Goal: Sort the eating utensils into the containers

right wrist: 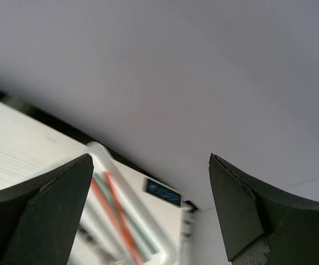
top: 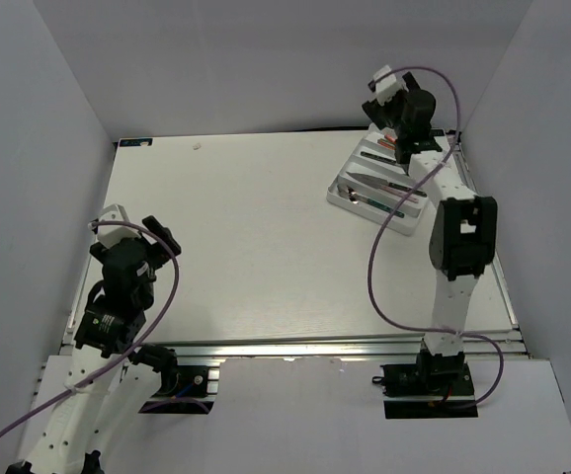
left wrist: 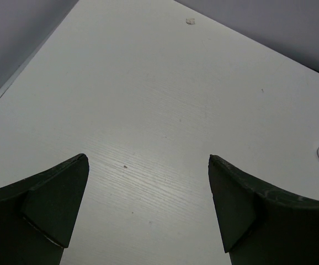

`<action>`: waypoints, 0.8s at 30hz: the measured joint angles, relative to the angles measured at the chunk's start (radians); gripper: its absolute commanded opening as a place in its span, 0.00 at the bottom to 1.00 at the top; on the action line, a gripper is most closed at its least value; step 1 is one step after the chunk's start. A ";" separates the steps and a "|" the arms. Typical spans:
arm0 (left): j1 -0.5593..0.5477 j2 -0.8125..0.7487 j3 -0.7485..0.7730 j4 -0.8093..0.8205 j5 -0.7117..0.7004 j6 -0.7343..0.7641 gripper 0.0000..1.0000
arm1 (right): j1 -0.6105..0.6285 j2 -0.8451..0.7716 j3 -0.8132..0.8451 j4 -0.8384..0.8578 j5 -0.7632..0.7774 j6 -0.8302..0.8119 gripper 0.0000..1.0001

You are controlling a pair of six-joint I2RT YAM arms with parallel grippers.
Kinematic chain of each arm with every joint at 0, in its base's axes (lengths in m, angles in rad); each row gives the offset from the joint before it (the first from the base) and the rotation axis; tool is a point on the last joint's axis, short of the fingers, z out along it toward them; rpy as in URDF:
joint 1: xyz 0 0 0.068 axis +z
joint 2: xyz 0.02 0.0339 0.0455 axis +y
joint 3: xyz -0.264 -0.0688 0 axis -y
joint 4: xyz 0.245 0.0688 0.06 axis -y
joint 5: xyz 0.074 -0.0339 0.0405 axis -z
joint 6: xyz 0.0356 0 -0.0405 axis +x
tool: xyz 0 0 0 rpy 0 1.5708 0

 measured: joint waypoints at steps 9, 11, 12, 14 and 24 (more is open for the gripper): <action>0.028 -0.018 0.000 -0.016 -0.097 -0.020 0.98 | 0.204 -1.000 -0.640 -0.220 0.159 0.718 0.89; 0.034 -0.016 0.000 -0.023 -0.114 -0.024 0.98 | 0.240 -1.184 -0.776 -0.290 0.213 0.796 0.89; 0.036 -0.014 0.000 -0.024 -0.119 -0.025 0.98 | 0.260 -1.265 -0.835 -0.328 0.236 0.834 0.89; 0.046 -0.004 0.000 -0.025 -0.122 -0.025 0.98 | 0.280 -1.365 -0.921 -0.438 0.261 0.883 0.89; 0.060 -0.011 0.000 -0.027 -0.123 -0.025 0.98 | 0.284 -1.635 -1.051 -0.827 0.280 0.923 0.89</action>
